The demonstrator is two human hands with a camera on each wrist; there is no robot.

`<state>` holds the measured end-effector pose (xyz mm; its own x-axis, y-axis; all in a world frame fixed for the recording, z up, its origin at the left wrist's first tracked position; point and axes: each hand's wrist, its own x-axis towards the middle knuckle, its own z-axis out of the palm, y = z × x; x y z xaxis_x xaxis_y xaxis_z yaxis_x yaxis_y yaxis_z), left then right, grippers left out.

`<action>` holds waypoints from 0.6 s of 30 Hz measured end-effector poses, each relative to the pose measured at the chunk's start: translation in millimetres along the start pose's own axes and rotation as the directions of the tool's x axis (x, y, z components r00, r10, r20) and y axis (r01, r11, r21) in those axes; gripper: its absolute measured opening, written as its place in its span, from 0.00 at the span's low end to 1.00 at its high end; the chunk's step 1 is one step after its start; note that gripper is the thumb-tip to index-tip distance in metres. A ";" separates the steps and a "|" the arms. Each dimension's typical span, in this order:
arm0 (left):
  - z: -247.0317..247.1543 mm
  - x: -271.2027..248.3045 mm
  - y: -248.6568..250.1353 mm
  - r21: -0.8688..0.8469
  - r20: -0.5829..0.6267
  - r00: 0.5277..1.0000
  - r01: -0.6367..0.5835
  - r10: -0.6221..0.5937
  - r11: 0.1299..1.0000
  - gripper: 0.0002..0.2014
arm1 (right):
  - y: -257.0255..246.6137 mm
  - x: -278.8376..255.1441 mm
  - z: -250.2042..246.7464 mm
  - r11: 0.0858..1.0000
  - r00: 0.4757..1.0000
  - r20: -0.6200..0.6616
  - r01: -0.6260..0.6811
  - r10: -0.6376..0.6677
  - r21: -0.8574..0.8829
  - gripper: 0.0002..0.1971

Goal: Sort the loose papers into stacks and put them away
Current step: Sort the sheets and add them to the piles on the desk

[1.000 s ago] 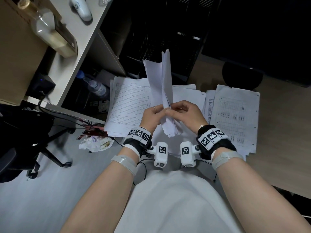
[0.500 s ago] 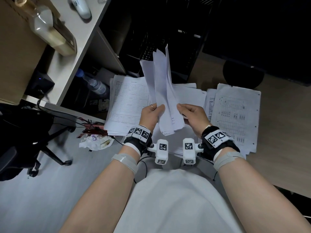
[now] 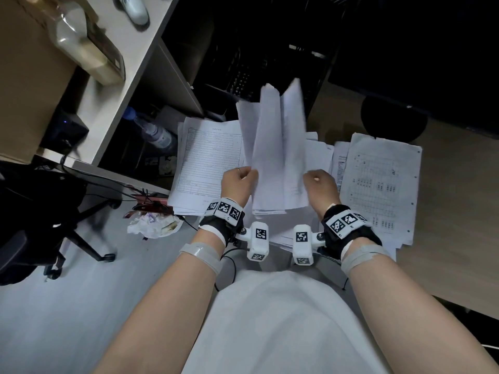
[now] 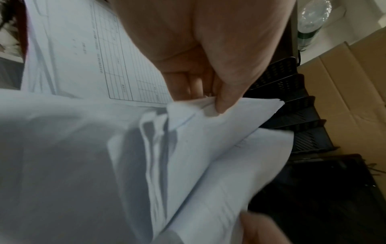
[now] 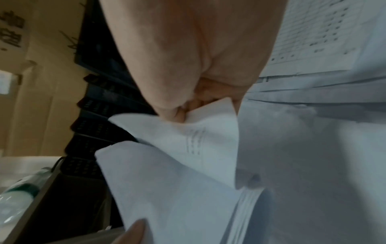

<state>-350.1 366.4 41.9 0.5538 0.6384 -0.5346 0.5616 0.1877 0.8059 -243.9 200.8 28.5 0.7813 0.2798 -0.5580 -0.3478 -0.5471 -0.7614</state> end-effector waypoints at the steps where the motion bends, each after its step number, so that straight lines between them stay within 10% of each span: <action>1: -3.3 0.0 -1.4 0.034 -0.018 1.000 0.006 -0.006 0.999 0.13 | 6.9 2.0 -2.2 0.999 0.998 -0.048 -0.038 0.037 -0.006 0.10; 7: -13.1 3.6 -12.3 0.032 -0.082 0.996 0.039 -0.037 0.999 0.09 | 24.4 -3.0 -4.4 0.986 0.984 -0.067 -0.163 0.164 0.018 0.12; 10: -13.8 3.4 -15.4 0.031 0.016 0.999 0.048 -0.048 0.998 0.09 | 24.7 -3.5 2.7 0.983 0.983 0.018 -0.180 0.180 -0.030 0.31; 14: -4.6 -2.0 -19.2 0.144 0.243 0.962 0.088 -0.122 0.986 0.03 | 26.2 -2.4 9.2 0.990 0.991 0.069 -0.104 0.112 -0.099 0.10; 18: 7.0 1.1 -28.0 0.203 0.113 0.991 0.042 -0.066 0.978 0.16 | 32.7 -6.1 3.2 0.987 0.990 0.057 -0.119 0.126 -0.109 0.14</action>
<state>-360.9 356.7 17.0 0.5814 0.5363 -0.6119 0.6976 0.0585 0.7141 -261.7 183.7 6.0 0.7006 0.2530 -0.6672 -0.3798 -0.6594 -0.6488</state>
